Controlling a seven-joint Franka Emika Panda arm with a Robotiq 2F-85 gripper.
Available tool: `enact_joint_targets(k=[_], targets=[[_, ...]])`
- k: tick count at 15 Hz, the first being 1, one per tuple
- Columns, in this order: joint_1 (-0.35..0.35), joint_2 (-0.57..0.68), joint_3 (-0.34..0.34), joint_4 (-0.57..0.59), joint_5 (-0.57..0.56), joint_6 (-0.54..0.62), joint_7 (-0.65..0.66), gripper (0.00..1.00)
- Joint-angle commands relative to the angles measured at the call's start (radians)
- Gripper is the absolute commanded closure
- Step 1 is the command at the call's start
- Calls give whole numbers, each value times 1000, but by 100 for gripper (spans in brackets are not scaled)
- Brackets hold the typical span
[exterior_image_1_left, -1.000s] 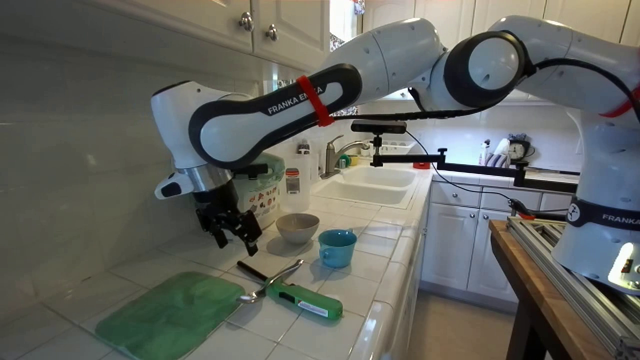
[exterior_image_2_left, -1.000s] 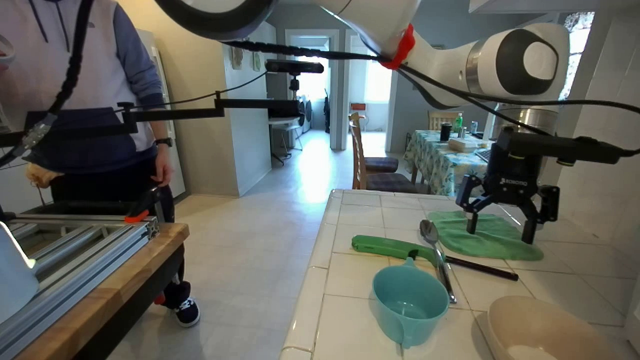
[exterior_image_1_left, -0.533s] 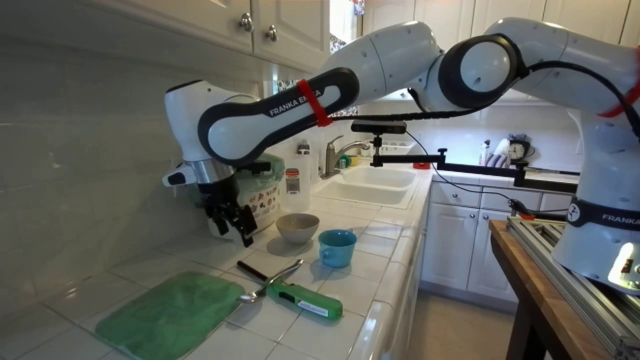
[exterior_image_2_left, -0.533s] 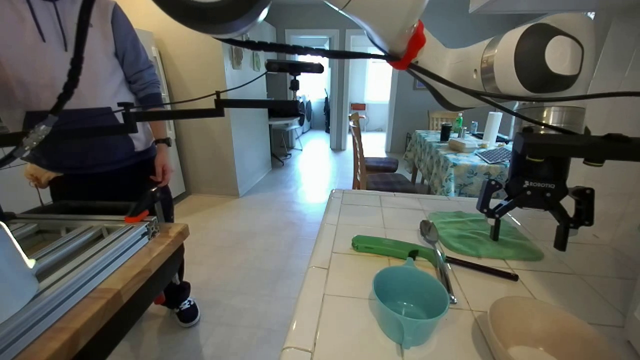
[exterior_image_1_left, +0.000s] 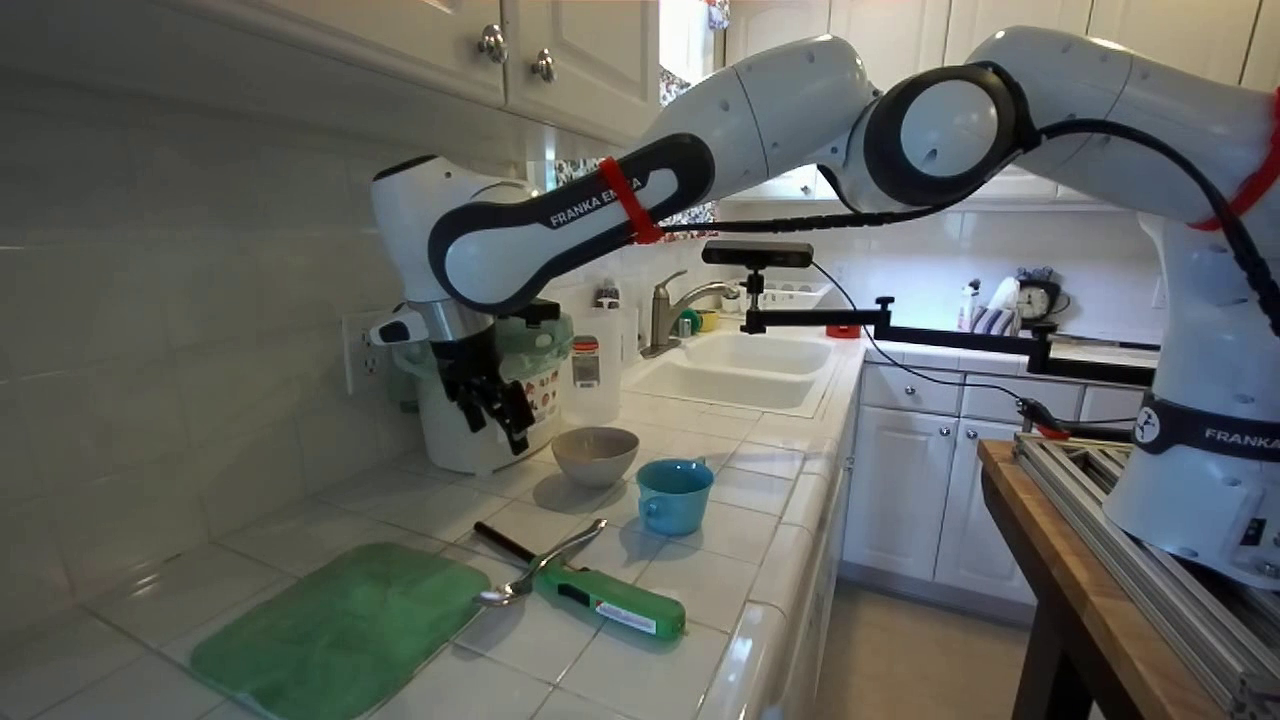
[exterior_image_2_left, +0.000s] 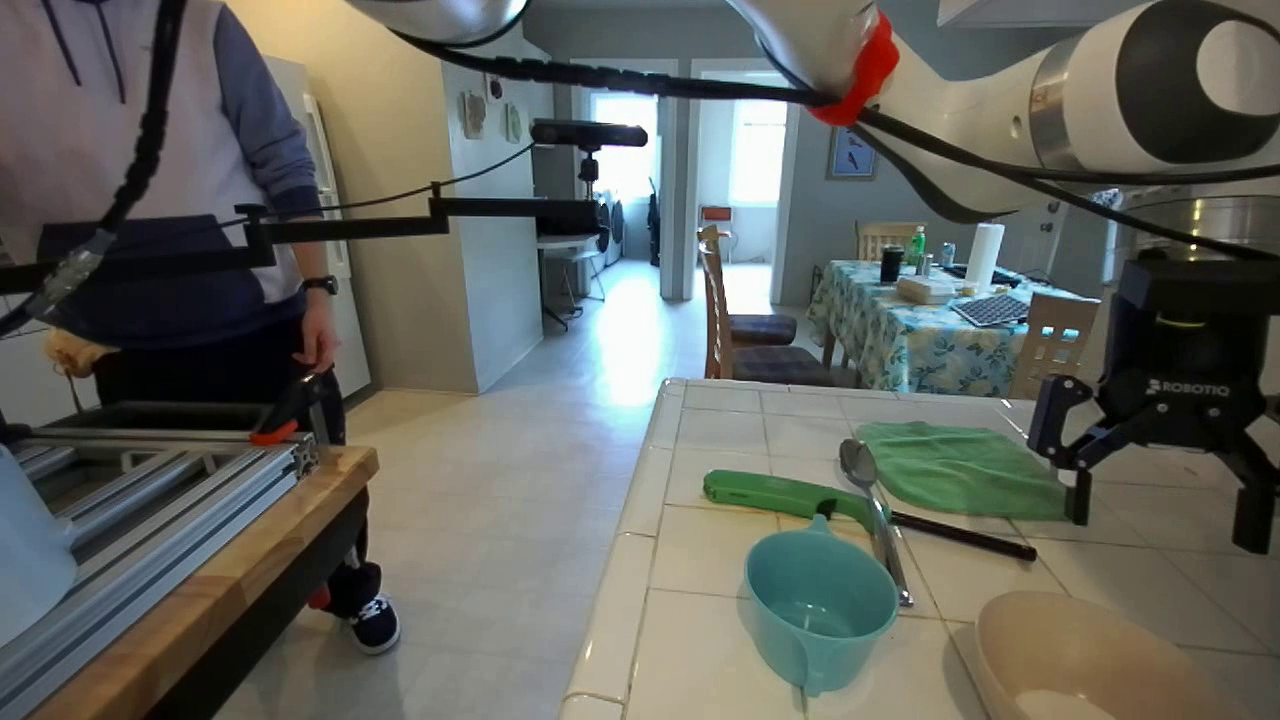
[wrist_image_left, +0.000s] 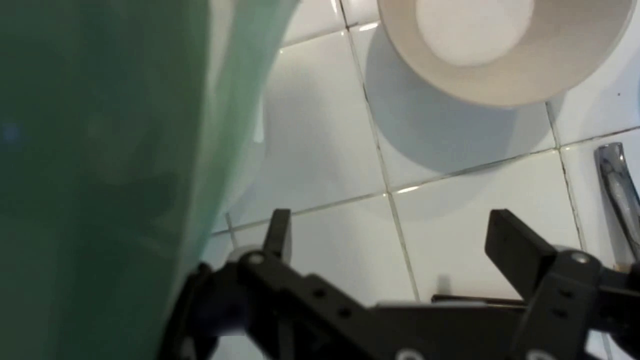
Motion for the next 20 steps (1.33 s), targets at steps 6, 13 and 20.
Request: enact_joint_targets(k=[6, 13, 20], targets=[[-28, -115, 32, -196, 17, 50, -25, 0], [-50, -244, 80, -371, 21, 68, -26, 0], [-74, -359, 50, -546, 43, 70, -50, 0]])
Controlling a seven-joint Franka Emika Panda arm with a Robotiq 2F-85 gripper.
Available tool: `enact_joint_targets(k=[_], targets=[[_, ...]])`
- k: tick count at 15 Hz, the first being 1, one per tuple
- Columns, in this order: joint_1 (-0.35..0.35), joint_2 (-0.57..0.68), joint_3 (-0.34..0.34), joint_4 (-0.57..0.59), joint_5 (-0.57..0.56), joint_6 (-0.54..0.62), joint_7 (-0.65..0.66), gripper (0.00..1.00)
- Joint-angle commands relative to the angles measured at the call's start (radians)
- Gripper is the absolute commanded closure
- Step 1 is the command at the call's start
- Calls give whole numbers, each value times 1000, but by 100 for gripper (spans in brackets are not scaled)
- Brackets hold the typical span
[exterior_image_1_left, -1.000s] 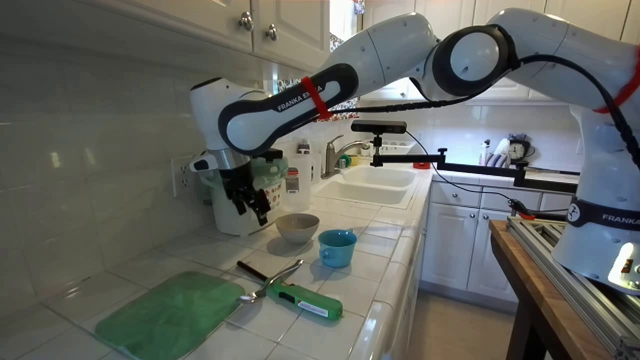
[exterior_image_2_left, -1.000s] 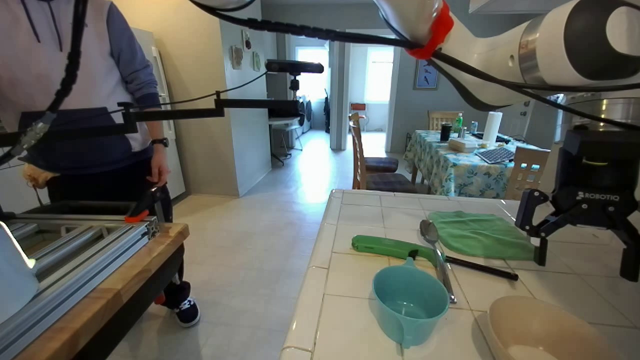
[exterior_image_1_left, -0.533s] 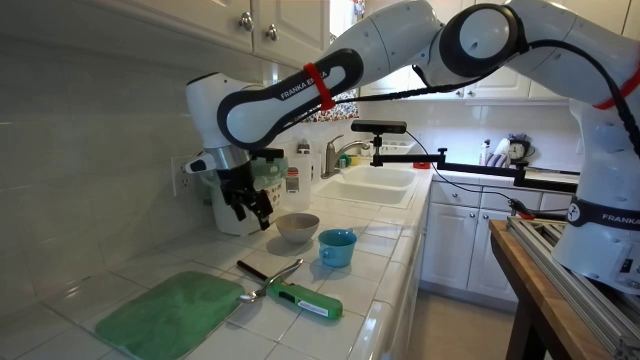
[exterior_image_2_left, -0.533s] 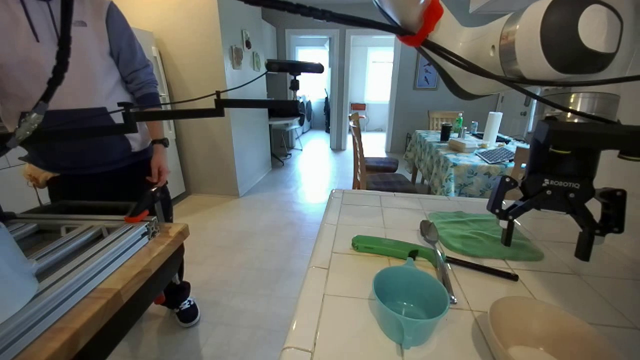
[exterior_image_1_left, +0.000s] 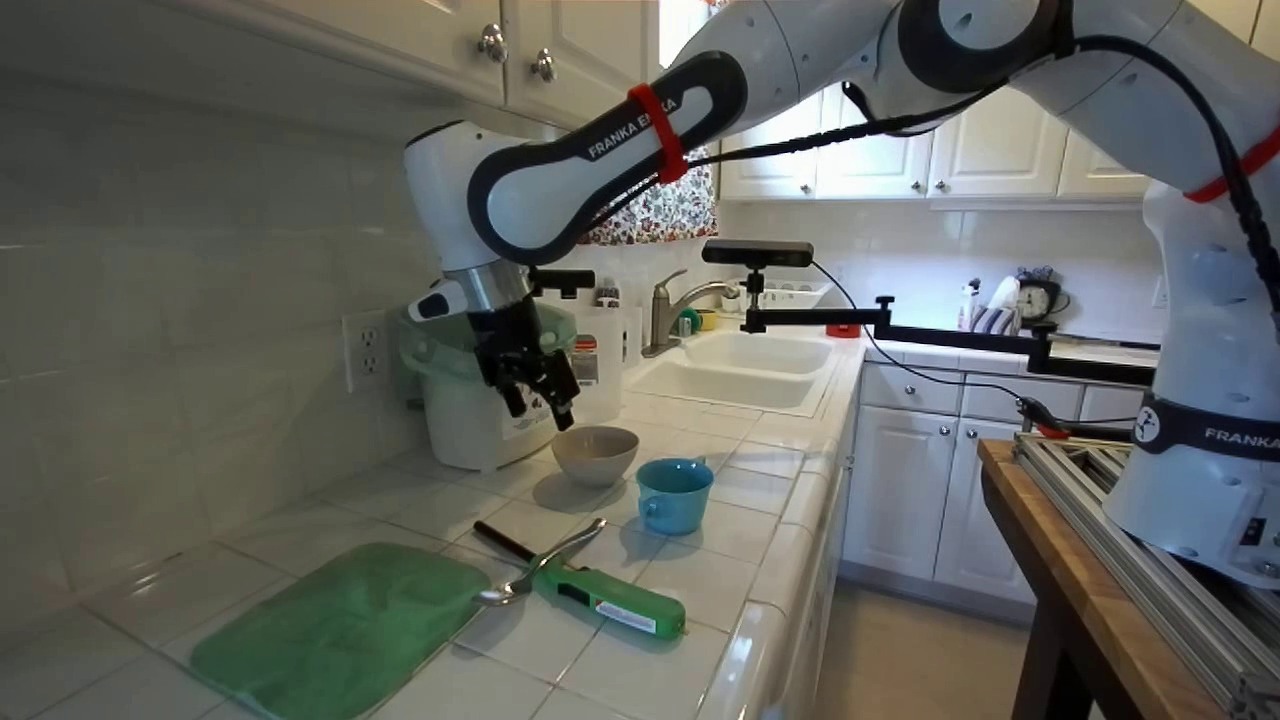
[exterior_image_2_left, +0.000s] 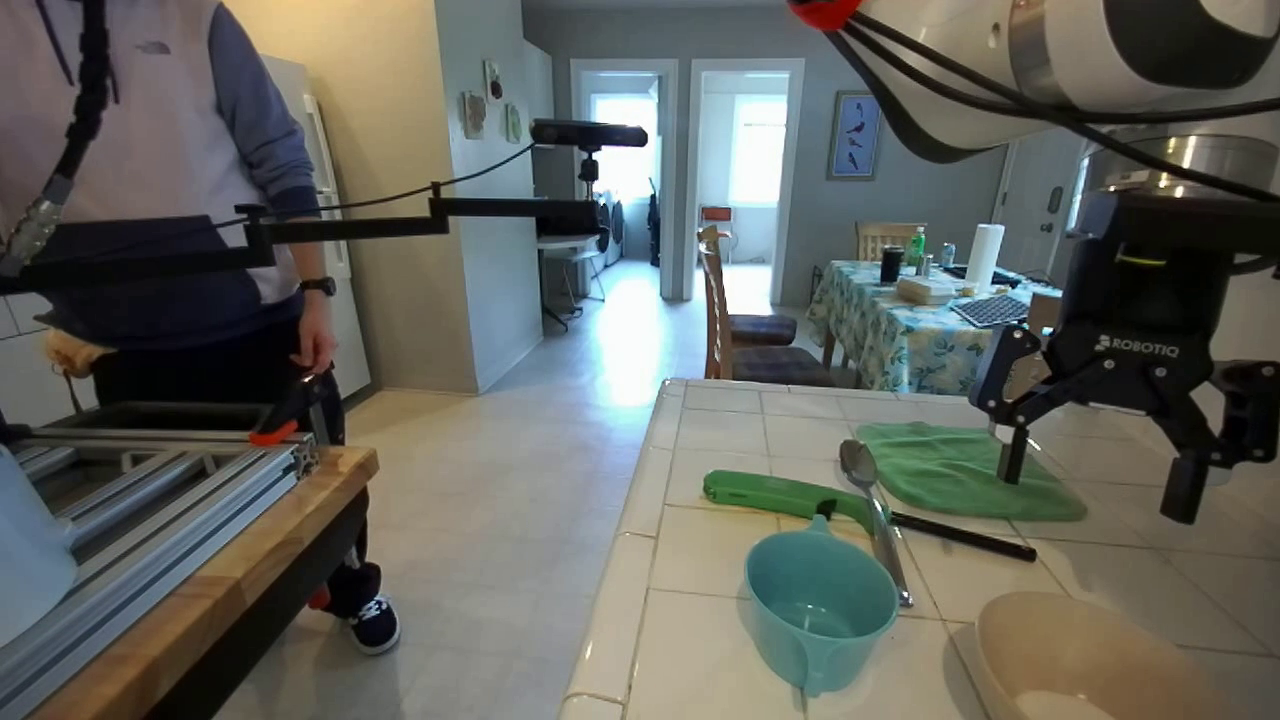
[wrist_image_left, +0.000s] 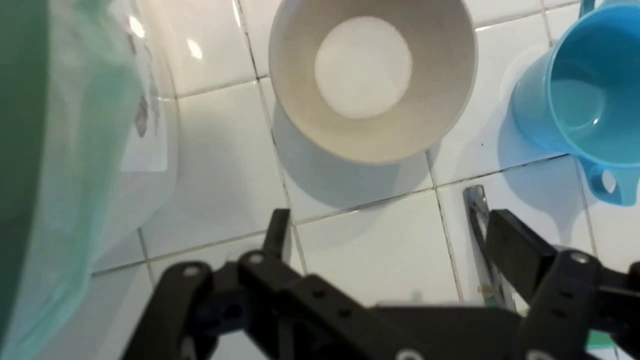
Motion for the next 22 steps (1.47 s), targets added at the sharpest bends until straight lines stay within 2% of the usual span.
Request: enact_joint_targets(k=[1, 22], targets=[[-17, -96, -4, -162, 22, 39, -40, 0], [-60, -421, -49, -588, -11, 0, -36, 0]])
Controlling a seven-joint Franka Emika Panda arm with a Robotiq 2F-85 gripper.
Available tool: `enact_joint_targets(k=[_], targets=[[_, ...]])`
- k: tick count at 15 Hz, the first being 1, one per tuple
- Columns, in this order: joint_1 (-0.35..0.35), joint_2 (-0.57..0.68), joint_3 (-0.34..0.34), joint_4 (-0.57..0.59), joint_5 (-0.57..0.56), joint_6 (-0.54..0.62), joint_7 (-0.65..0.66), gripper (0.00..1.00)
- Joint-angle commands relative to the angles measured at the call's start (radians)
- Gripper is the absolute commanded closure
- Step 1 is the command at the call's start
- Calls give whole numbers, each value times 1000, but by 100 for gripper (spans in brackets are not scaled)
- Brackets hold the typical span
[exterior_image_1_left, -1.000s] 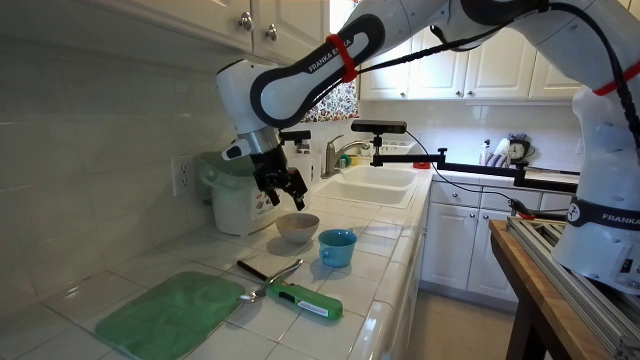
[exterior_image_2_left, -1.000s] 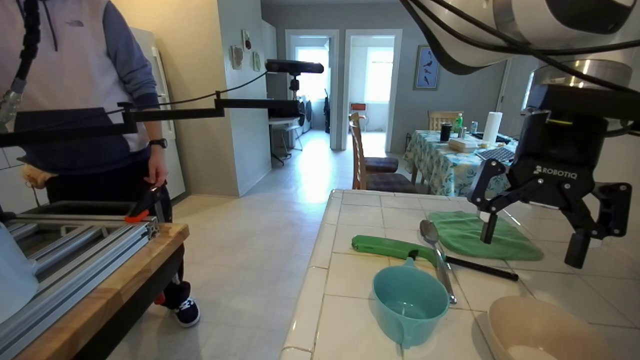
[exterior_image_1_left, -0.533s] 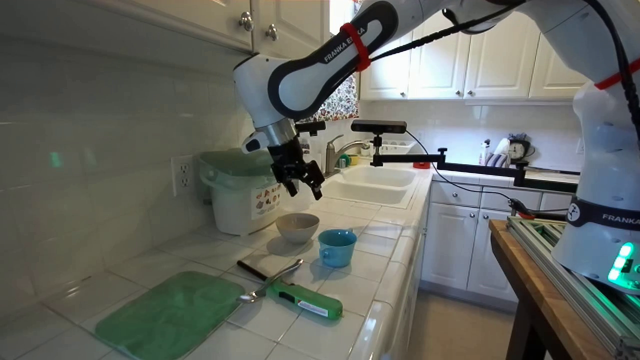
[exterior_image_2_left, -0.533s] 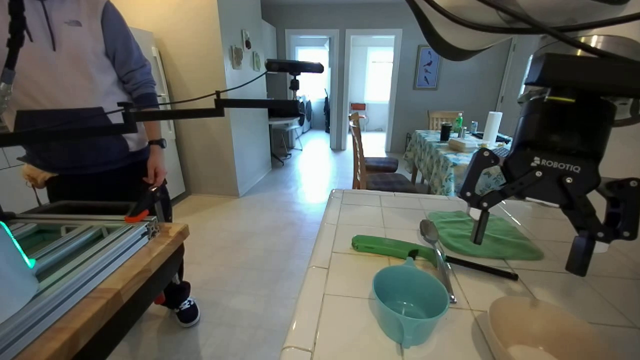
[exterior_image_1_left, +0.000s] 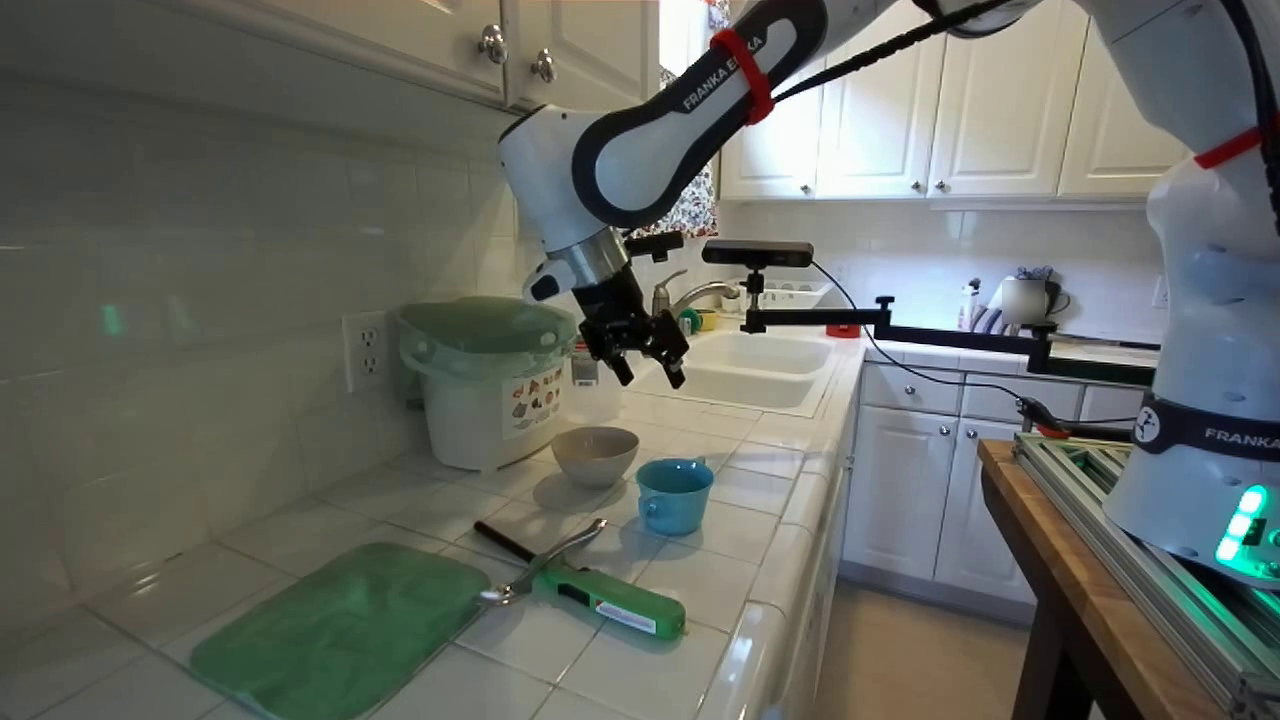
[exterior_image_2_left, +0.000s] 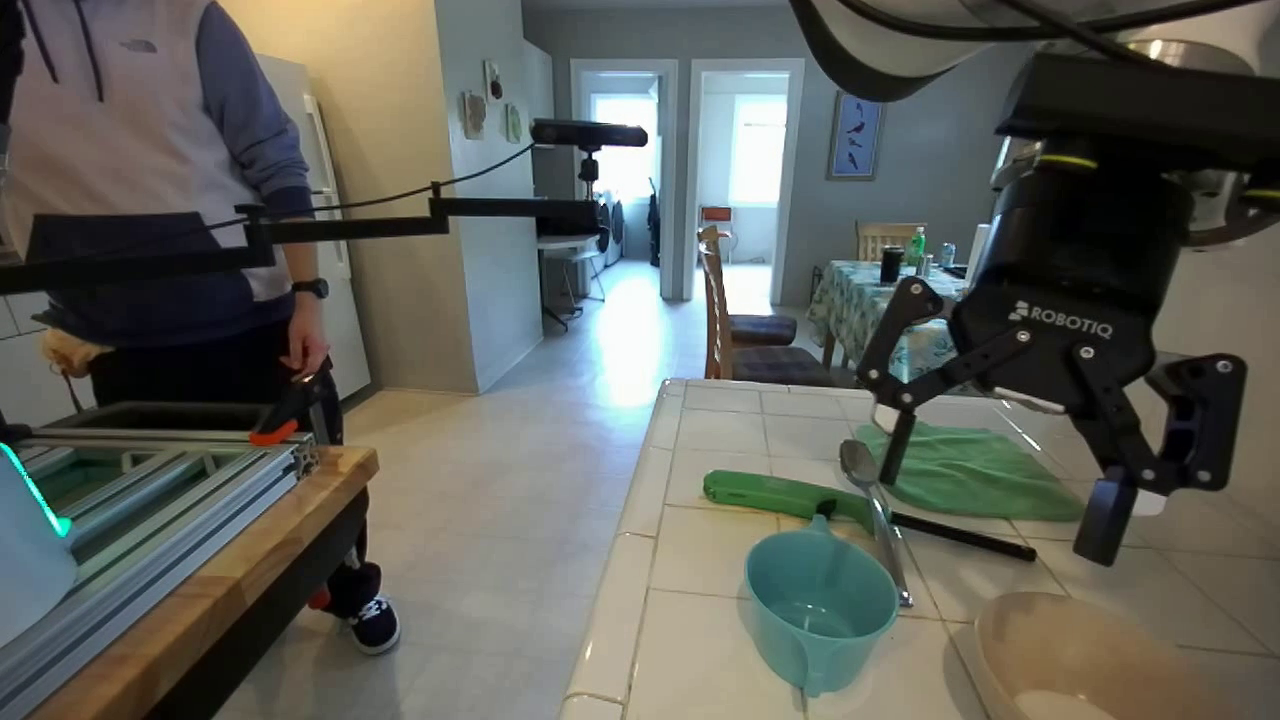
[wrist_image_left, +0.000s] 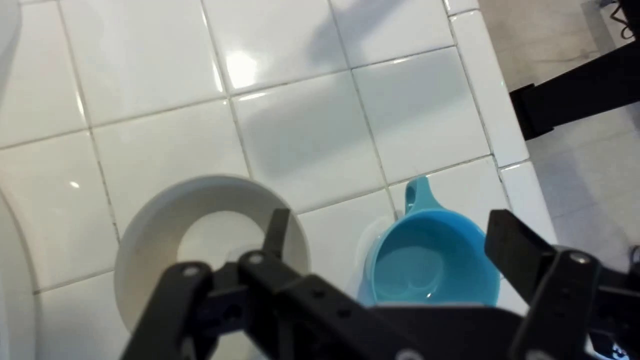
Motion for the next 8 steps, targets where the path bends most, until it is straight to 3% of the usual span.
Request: enact_joint_targets(k=[1, 6, 8], targets=[[-17, -96, 5, -108, 0, 12, -23, 0], [-23, -226, 6, -244, -7, -16, -49, 0], [-37, -296, 10, -311, -1, -23, -118, 0]])
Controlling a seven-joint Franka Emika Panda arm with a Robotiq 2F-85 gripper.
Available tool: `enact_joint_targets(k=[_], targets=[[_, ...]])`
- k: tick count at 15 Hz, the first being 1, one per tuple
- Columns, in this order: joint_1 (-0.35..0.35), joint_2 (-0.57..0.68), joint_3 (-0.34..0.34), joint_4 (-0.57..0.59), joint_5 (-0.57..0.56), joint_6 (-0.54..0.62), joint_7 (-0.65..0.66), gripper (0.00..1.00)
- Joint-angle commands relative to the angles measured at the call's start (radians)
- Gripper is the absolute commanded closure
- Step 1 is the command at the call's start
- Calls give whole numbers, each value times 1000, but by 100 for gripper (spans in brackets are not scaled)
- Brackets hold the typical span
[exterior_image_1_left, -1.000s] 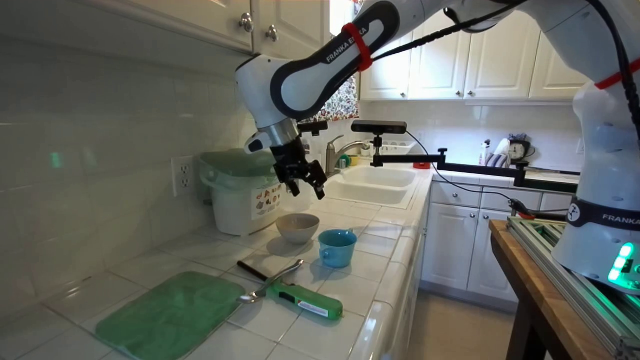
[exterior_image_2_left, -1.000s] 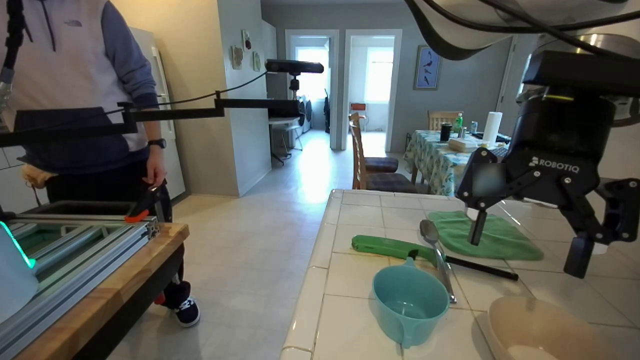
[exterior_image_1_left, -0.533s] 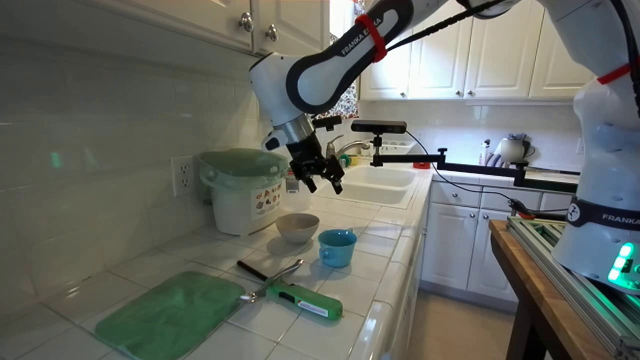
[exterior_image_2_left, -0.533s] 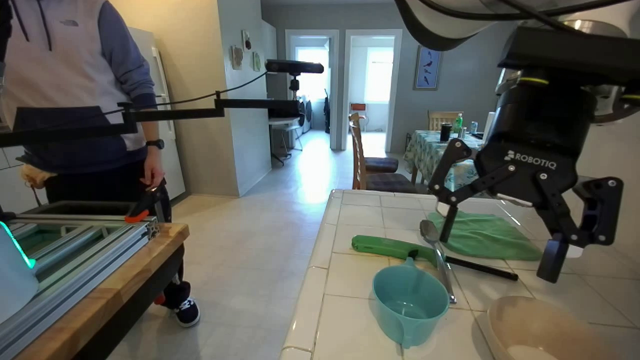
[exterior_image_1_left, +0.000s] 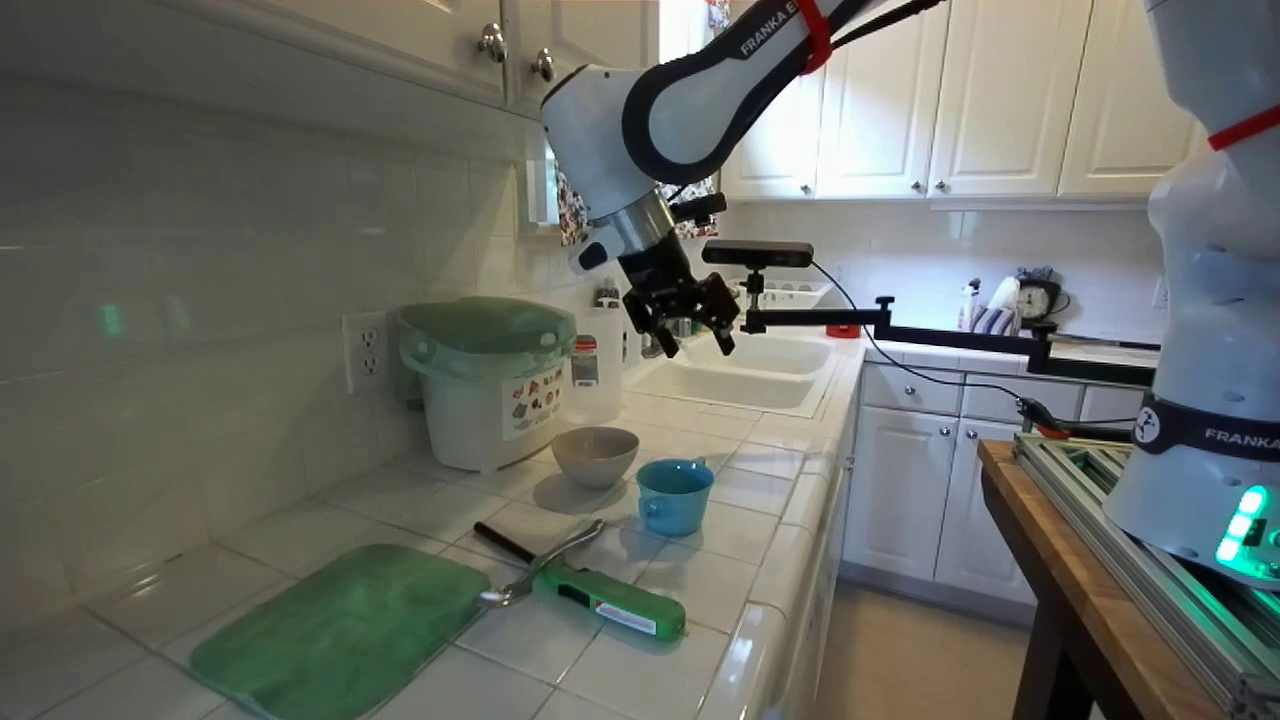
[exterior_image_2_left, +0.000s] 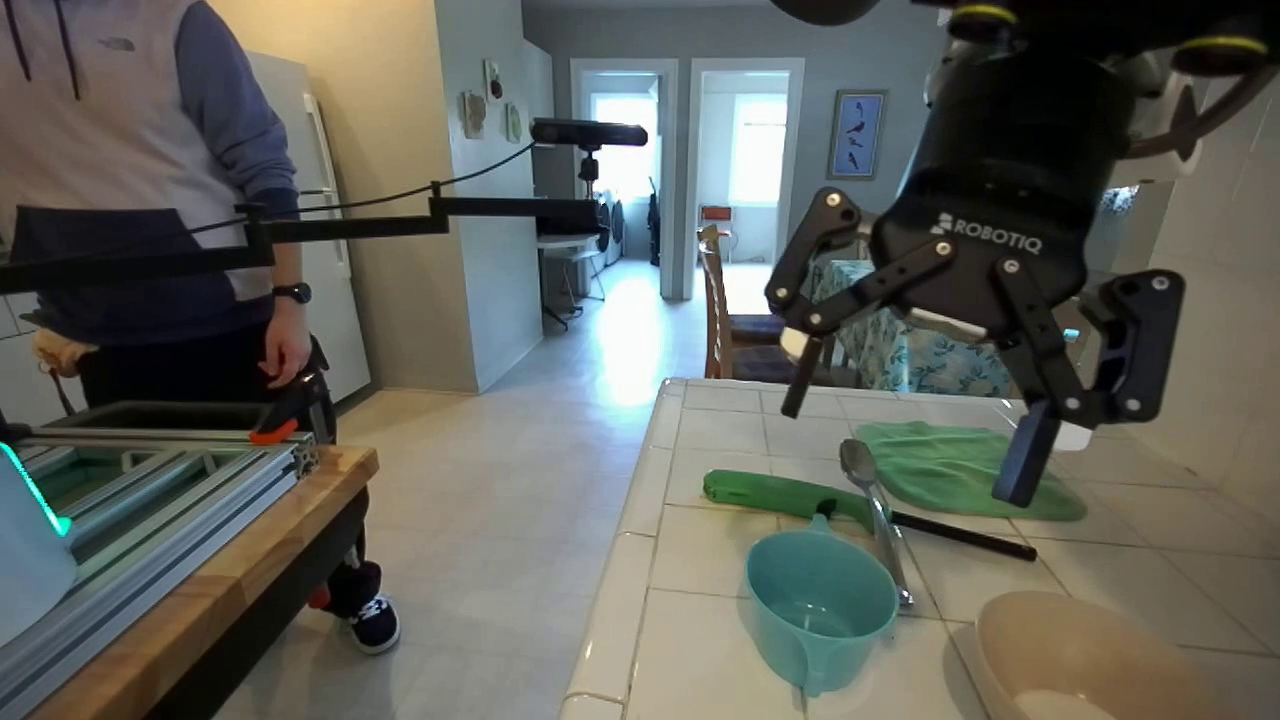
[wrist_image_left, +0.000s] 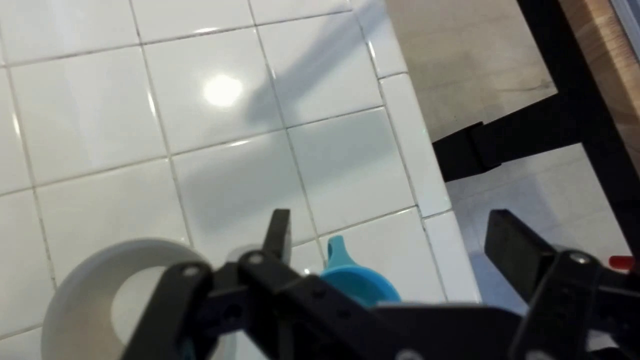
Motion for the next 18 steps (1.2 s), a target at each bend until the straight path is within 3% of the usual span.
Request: enact_joint_targets(k=[1, 2, 6, 10, 14, 18], targets=[[-37, -152, 10, -159, -1, 57, -141, 0], [-9, -63, -1, -59, 1, -9, -61, 0], [-20, -136, -5, -132, 2, 27, -114, 0], [-13, -158, 1, -168, 19, 35, -73, 0], [-21, -198, 23, -255, 158, 2, -123, 0], [-55, -230, 18, -359, 375, -11, -208, 0]])
